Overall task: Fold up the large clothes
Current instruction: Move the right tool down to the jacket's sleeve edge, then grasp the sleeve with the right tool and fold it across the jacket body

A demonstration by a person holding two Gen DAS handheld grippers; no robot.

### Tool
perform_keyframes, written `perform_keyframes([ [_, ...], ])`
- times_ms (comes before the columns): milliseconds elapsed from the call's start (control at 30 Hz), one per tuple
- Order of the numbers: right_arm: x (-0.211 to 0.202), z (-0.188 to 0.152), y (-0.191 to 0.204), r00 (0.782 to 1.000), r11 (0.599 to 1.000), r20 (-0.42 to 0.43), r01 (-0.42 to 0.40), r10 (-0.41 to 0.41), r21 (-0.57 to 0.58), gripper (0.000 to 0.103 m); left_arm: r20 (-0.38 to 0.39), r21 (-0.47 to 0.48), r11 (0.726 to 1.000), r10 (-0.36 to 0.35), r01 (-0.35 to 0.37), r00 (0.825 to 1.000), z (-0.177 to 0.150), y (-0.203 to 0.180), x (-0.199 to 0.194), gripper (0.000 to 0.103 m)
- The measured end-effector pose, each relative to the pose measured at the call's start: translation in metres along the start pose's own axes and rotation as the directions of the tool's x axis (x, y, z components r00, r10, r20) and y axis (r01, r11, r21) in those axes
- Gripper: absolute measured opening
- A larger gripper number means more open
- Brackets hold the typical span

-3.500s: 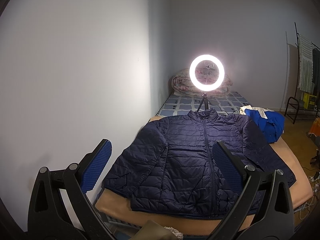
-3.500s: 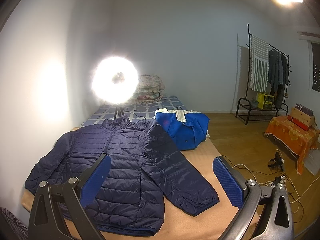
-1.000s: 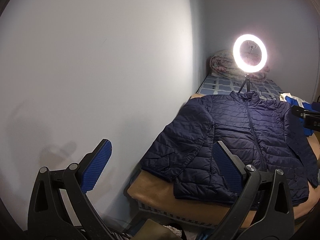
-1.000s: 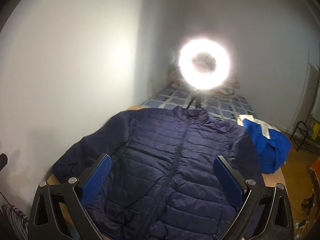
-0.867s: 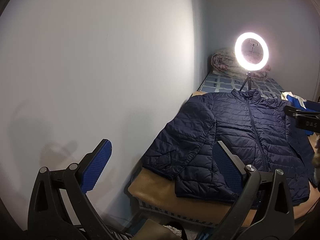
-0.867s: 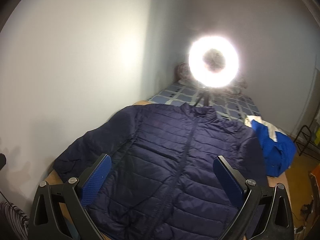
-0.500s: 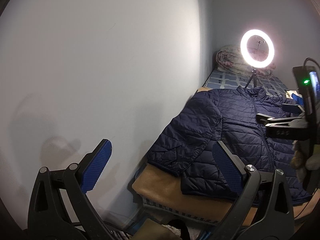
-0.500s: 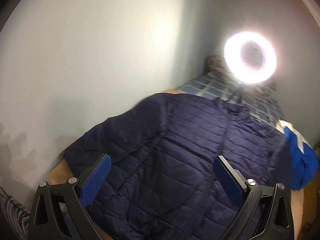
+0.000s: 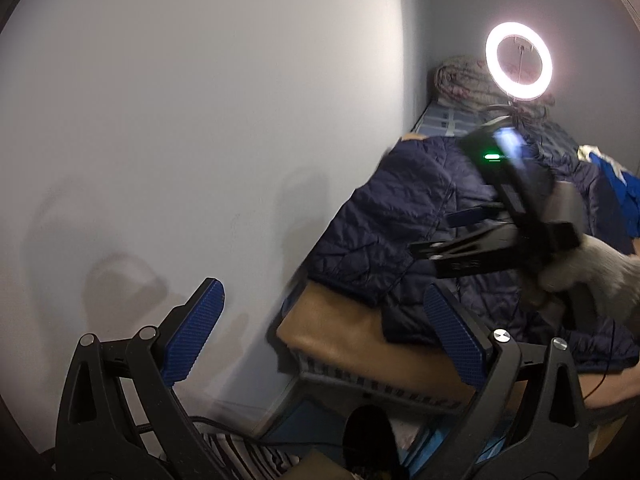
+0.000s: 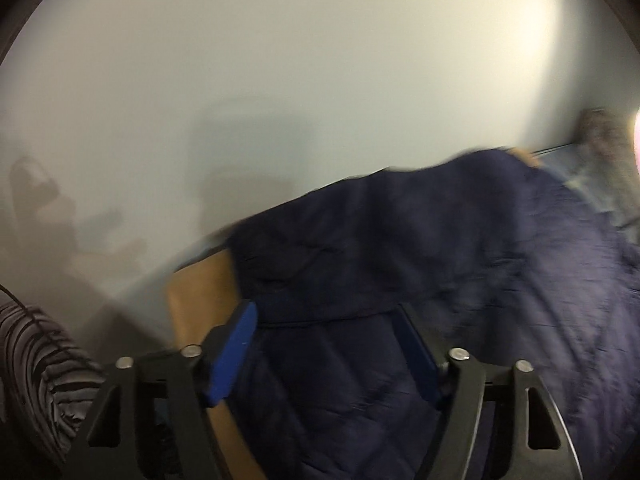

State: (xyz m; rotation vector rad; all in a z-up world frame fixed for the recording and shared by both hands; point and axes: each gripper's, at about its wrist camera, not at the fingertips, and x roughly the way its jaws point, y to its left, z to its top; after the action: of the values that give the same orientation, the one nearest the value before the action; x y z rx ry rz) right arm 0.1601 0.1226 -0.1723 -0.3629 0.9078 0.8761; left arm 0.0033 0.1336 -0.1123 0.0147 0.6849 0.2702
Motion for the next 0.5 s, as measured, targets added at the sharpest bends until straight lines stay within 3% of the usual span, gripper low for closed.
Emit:
perform_keyframes([
  [67, 0.025, 0.003, 0.010, 0.996, 0.997, -0.045, -0.075, 0.074, -0.021, 0.054, -0.009, 0.007, 1.000, -0.004, 0.005, 1.000, -0.006, 0.001, -0.001, 0.099],
  [233, 0.071, 0.007, 0.035, 0.978, 0.984, -0.146, -0.161, 0.150, -0.070, 0.052, -0.046, -0.017, 0.999, -0.029, 0.028, 0.999, -0.015, 0.008, 0.001, 0.096],
  [500, 0.114, 0.002, 0.062, 0.962, 0.975, -0.249, -0.158, 0.115, -0.159, 0.052, -0.049, -0.024, 0.999, -0.030, 0.028, 0.998, -0.012, 0.011, 0.009, 0.091],
])
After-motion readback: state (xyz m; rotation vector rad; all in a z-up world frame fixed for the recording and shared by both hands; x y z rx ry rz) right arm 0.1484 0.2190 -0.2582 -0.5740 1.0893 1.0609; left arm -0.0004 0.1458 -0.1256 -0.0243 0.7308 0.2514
